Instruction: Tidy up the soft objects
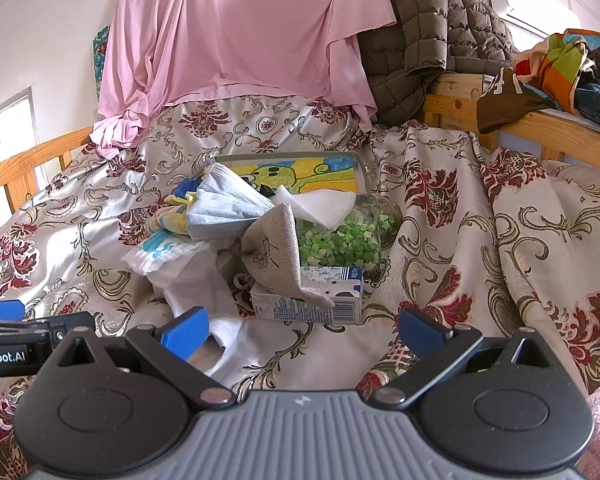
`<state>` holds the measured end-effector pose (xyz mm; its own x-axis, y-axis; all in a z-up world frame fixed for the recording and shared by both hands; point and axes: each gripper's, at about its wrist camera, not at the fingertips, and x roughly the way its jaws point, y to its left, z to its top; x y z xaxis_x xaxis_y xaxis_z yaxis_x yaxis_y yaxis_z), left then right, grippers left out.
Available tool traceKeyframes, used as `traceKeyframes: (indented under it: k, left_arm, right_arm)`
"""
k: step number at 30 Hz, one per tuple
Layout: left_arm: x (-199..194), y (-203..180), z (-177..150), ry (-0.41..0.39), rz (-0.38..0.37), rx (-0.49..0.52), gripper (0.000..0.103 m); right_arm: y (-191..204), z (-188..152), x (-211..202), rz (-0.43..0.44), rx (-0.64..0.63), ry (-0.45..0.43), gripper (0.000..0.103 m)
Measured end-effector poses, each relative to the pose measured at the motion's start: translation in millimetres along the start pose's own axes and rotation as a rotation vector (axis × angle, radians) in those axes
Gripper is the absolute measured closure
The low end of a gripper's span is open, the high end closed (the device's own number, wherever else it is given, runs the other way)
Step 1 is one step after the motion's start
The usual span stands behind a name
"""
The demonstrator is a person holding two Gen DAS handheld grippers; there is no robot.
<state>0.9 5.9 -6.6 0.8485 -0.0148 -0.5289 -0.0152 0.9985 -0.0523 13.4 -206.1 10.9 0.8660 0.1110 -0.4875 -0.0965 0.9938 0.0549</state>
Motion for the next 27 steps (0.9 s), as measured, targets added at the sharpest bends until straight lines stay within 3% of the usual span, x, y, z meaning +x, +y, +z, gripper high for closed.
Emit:
traceKeyframes:
  k: [27]
  left_arm:
    - [2.0,1.1,-3.0,0.006,0.003,-0.004,0.001]
  right_arm:
    - [0.0,-0.3,0.7,0.0,0.0,0.002,0.0]
